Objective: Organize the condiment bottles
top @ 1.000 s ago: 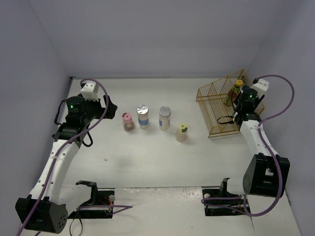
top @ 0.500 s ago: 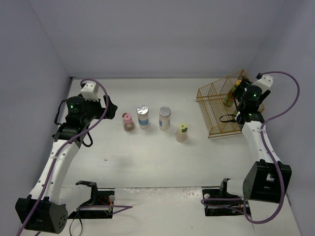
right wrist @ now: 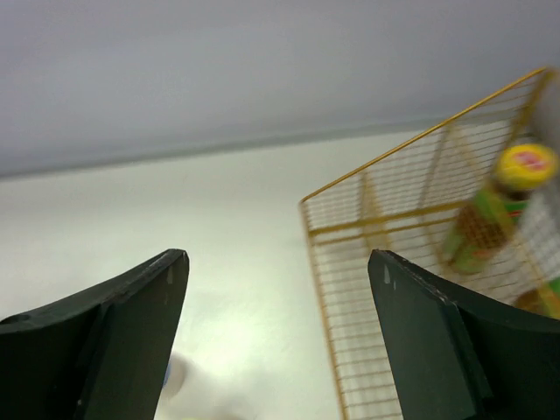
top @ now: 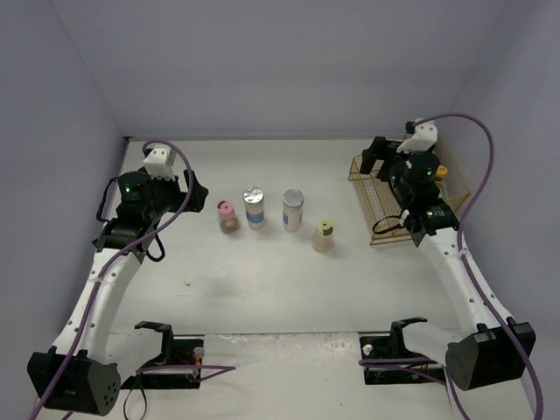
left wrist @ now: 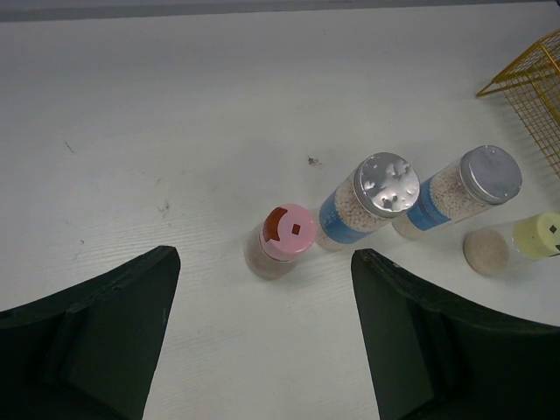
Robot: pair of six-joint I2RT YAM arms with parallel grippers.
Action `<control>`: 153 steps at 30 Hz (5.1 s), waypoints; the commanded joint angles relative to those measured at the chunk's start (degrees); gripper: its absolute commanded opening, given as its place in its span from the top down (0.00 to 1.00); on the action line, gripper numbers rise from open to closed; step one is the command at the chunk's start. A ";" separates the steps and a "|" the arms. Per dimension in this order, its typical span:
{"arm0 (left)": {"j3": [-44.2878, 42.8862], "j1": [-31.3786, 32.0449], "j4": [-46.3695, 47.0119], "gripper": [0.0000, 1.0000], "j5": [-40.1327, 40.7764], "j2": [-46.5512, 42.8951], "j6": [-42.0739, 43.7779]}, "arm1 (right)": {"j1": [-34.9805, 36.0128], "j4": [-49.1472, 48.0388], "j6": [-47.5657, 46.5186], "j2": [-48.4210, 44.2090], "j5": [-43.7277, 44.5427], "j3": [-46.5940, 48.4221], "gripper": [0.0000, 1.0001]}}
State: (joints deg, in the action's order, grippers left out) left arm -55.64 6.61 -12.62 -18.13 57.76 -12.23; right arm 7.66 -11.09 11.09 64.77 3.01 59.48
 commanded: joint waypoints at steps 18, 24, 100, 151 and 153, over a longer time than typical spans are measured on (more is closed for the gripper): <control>-2.20 -1.07 2.16 0.20 2.22 -0.54 -1.66 | 20.81 -6.22 -5.47 16.95 -17.42 -2.09 0.00; -2.11 -1.51 2.34 0.20 2.05 -0.37 -1.83 | 23.01 -7.45 -7.05 22.49 -18.39 -0.07 0.00; -2.28 -2.74 2.87 0.20 -0.50 0.43 -3.59 | -6.34 -3.06 3.14 23.82 10.53 11.53 0.76; -1.93 -3.01 3.13 0.20 -0.68 -0.01 -4.12 | 24.94 -8.24 -8.18 28.20 -18.73 13.20 0.00; -2.02 -3.01 3.13 0.20 -0.50 -0.10 -4.12 | 27.49 -8.68 -8.89 31.18 -19.96 14.87 0.00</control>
State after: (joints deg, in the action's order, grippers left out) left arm -55.64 4.16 -13.39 -18.06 58.30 -15.66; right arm 32.29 -13.96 4.23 92.47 -12.34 70.74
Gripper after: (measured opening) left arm 0.800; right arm 0.999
